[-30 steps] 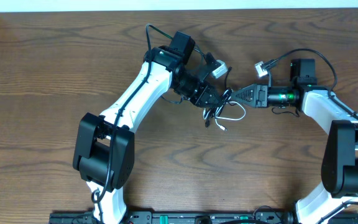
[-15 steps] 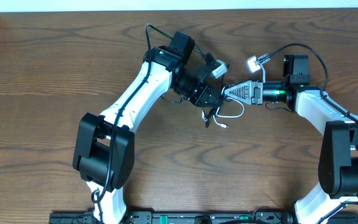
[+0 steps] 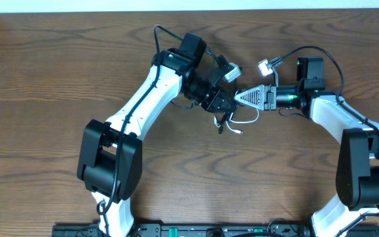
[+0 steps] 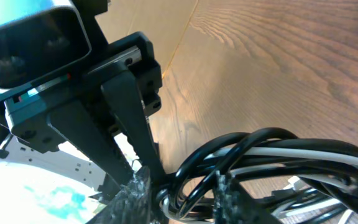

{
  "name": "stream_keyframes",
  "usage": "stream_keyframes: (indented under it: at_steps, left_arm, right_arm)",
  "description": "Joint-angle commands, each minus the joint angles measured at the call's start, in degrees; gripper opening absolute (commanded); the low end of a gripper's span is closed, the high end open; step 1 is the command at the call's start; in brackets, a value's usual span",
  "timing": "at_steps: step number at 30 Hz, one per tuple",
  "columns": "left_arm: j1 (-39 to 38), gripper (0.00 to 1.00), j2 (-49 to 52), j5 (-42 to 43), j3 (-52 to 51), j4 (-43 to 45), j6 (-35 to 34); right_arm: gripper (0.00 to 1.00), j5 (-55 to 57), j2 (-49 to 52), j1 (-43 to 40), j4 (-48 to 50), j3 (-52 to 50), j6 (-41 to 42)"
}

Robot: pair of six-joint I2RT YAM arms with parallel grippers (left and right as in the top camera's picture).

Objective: Untangle cables

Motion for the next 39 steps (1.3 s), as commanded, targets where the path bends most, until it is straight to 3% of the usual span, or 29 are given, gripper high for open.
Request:
stream_keyframes:
  at_steps: [1, 10, 21, 39]
  left_arm:
    - [-0.1, 0.07, -1.1, 1.3, -0.1, 0.2, 0.7]
    - [2.0, 0.07, -1.1, 1.4, -0.1, 0.1, -0.6]
    - [2.5, 0.08, -1.1, 2.3, -0.1, -0.4, -0.5]
    - [2.6, 0.07, -1.1, 4.2, -0.1, -0.4, -0.5]
  right_arm:
    - [0.23, -1.7, 0.0, 0.8, 0.1, 0.0, 0.6]
    - [0.27, -3.4, 0.0, 0.7, 0.2, 0.0, 0.1]
    - [0.18, -1.6, 0.0, 1.2, 0.0, 0.0, 0.2]
    - [0.20, 5.5, 0.0, 3.3, -1.3, 0.0, 0.6]
